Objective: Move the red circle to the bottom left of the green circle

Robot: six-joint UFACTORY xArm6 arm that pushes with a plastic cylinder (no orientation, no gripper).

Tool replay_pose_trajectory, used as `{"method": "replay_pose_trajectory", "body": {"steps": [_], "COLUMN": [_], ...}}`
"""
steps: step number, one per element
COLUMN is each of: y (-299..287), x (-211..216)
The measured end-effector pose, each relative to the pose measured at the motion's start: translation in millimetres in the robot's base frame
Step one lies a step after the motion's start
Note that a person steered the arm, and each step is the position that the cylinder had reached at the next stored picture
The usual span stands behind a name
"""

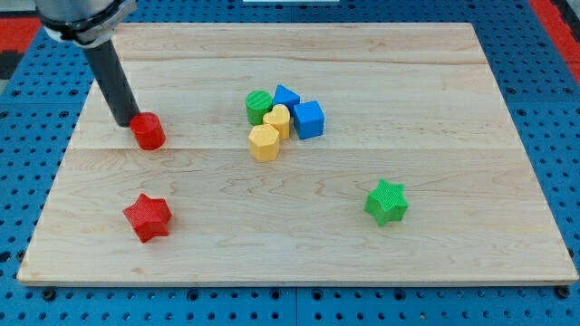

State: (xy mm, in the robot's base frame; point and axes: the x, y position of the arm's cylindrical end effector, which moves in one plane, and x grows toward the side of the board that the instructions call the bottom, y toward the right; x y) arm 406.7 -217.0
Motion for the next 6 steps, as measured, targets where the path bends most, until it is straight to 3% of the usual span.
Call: {"method": "replay_pose_trajectory", "body": {"steps": [2, 3, 4, 6], "y": [6.0, 70.4, 0.2, 25.1], "x": [30.6, 22.1, 22.1, -12.6]}}
